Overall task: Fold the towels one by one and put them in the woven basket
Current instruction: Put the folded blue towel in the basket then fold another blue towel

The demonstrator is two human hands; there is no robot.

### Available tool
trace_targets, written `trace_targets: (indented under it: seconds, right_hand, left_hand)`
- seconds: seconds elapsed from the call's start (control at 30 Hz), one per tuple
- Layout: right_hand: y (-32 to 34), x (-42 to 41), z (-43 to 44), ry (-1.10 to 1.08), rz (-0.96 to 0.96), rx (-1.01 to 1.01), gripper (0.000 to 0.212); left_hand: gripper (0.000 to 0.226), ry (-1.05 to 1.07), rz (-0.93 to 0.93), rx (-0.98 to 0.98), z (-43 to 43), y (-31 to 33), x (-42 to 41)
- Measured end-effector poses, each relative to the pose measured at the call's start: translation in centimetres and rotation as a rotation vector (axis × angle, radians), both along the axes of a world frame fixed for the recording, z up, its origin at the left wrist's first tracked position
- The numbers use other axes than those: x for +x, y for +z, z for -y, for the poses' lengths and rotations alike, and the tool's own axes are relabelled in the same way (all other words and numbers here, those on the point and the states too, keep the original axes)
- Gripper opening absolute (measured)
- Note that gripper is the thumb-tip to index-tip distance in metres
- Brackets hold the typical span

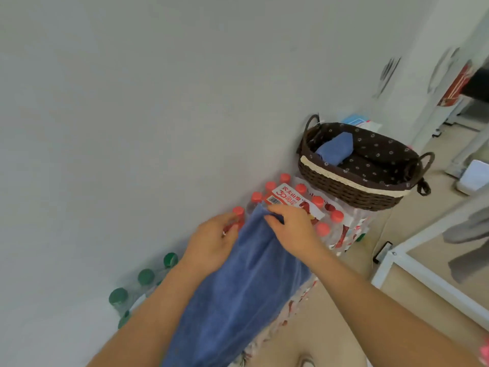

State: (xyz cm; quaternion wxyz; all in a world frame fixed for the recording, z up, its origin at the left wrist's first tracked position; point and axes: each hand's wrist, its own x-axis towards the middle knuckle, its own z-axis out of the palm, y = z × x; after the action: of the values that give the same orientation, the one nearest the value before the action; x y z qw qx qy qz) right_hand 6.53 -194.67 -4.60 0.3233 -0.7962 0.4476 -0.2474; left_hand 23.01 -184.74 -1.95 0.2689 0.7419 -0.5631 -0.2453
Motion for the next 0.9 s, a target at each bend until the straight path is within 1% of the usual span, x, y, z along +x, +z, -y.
trace_targets:
  seconds: [0.07, 0.1, 0.17, 0.2, 0.23, 0.27, 0.3, 0.33, 0.37, 0.4, 0.5, 0.6, 0.63, 0.73, 0.8, 0.9]
  right_hand:
    - [-0.5, 0.0, 1.5, 0.109, 0.019, -0.016, 0.012]
    - [-0.9, -0.1, 2.3, 0.135, 0.032, -0.012, 0.011]
    - [-1.5, -0.7, 4.0, 0.142, 0.08, 0.082, 0.009]
    - [-1.7, -1.2, 5.0, 0.153, 0.096, 0.178, 0.006]
    - [-2.0, -1.8, 6.0, 0.182, 0.106, 0.305, 0.01]
    - [-2.6, -2.5, 6.7, 0.236, 0.082, 0.433, 0.011]
    - [-3.2, -3.1, 7.2, 0.304, 0.02, 0.506, 0.01]
    - [-3.7, -3.7, 7.5, 0.356, -0.071, 0.511, 0.022]
    - [-4.3, -4.2, 7.8, 0.376, -0.14, 0.512, 0.033]
    - [-4.9, -4.7, 8.1, 0.37, -0.161, 0.512, 0.036]
    - [-5.2, -5.8, 9.5, 0.283, -0.089, 0.481, 0.024]
    - [-4.6, -7.2, 11.0, 0.114, -0.084, 0.313, 0.015]
    - [-4.5, -7.8, 11.4, 0.063, -0.124, 0.26, 0.013]
    - [-4.8, -9.1, 12.3, -0.022, -0.269, 0.142, 0.019]
    - [-5.0, -10.0, 12.5, -0.068, -0.329, 0.082, 0.022]
    - [-5.0, -11.2, 12.9, -0.096, -0.337, 0.107, 0.027]
  left_hand:
    - [0.016, 0.002, -0.2, 0.057, 3.9, 0.0, -1.8]
    - [0.009, 0.023, -0.265, 0.082, 5.3, -0.4, -2.1]
    - [0.022, 0.136, -0.263, 0.049, 7.6, -1.3, -2.1]
    - [0.023, 0.237, -0.248, 0.01, 8.4, -1.7, -2.1]
    - [0.021, 0.331, -0.265, -0.038, 9.1, -2.0, -2.1]
    - [0.018, 0.404, -0.285, -0.081, 9.8, -2.1, -2.3]
    - [0.016, 0.462, -0.296, -0.115, 10.5, -2.2, -2.4]
    - [0.015, 0.504, -0.291, -0.131, 11.2, -2.2, -2.6]
    - [0.015, 0.53, -0.272, -0.136, 11.9, -2.2, -2.8]
    - [0.015, 0.54, -0.239, -0.14, 12.6, -2.3, -3.0]
    - [0.015, 0.58, -0.089, -0.14, 14.3, -3.0, -3.5]
    - [0.016, 0.572, 0.069, -0.127, 16.1, -3.8, -3.9]
    - [0.016, 0.552, 0.084, -0.13, 16.8, -4.2, -4.2]
    - [0.017, 0.472, 0.096, -0.128, 18.8, -5.5, -5.2]
    - [0.018, 0.42, 0.103, -0.126, 20.0, -6.4, -5.5]
    - [0.021, 0.406, 0.136, -0.151, 21.5, -7.1, -5.4]
